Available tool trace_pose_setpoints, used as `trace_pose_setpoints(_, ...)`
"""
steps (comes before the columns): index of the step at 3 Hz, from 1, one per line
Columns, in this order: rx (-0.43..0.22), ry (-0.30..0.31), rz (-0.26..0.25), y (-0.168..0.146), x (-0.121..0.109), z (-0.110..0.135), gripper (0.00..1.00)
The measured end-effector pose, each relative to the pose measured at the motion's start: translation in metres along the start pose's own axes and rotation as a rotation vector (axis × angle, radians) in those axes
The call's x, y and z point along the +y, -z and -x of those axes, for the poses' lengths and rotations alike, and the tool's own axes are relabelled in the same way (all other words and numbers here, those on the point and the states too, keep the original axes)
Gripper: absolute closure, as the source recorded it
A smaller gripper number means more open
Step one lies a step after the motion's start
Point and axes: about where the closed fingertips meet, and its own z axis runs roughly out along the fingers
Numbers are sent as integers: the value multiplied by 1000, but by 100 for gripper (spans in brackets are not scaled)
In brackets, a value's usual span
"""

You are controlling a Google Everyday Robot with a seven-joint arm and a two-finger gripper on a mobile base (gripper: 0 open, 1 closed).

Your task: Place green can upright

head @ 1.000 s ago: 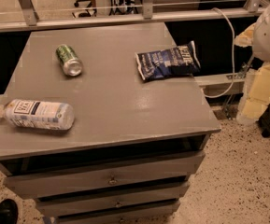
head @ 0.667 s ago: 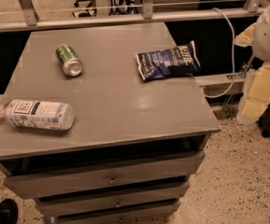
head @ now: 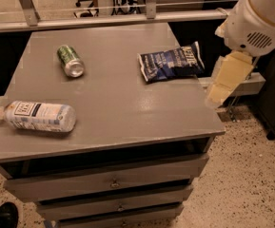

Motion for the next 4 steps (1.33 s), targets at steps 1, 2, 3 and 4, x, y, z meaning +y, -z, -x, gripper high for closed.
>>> trace_pose_setpoints(1,-46,-51,-34,-15,-17,32,0)
trace_pose_setpoints(2,-54,-94,-42,-15,-19,35,0)
trace_pose_setpoints(3,-54,-94,-42,-15,-19,35,0)
trace_pose_setpoints(4,-78,-111,-35,-19,-19,40,0)
